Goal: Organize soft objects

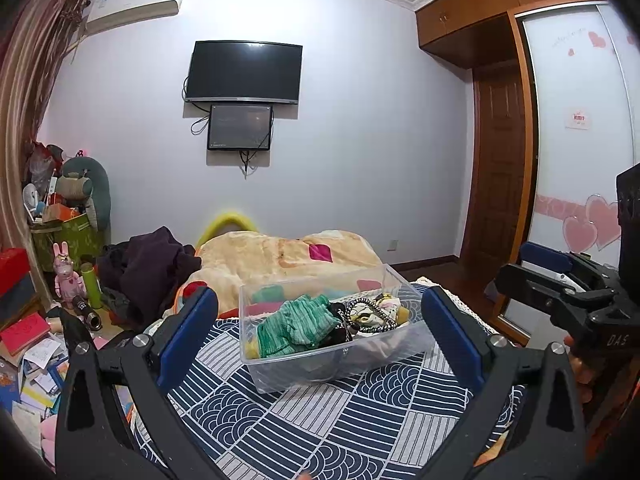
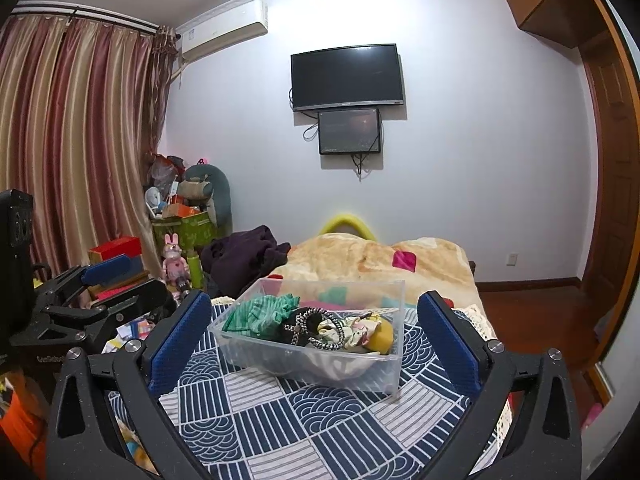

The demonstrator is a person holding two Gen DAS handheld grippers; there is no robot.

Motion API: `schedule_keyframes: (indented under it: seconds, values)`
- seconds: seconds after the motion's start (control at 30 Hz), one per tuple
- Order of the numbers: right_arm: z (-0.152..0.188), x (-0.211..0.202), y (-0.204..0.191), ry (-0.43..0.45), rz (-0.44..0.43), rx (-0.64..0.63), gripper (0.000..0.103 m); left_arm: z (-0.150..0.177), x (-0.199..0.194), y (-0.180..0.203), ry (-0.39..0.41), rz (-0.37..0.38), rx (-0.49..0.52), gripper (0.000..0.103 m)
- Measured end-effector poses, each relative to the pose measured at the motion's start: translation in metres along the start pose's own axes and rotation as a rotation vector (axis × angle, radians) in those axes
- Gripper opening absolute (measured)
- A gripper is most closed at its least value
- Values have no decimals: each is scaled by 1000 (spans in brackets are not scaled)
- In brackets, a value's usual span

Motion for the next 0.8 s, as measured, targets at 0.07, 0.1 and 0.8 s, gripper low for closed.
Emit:
schedule_keyframes:
  seconds: [0.07, 0.1, 0.8]
  values:
    - [0, 0, -1, 0, 2, -4, 103, 0, 0, 0, -2, 2, 1, 103]
    - [0, 0, -2, 1, 2, -6, 103, 0, 0, 0, -2, 2, 1, 103]
    - [-1, -1, -3, 3, 8, -7, 103, 0, -1, 4, -6, 11, 11, 103]
Point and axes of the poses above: each gripper's, at about its wrist camera, not at the fingertips, and x roughly the way its jaws point, y to its right, z to its underside, the point moved 4 cm from there along x, roughly the way its jaws point
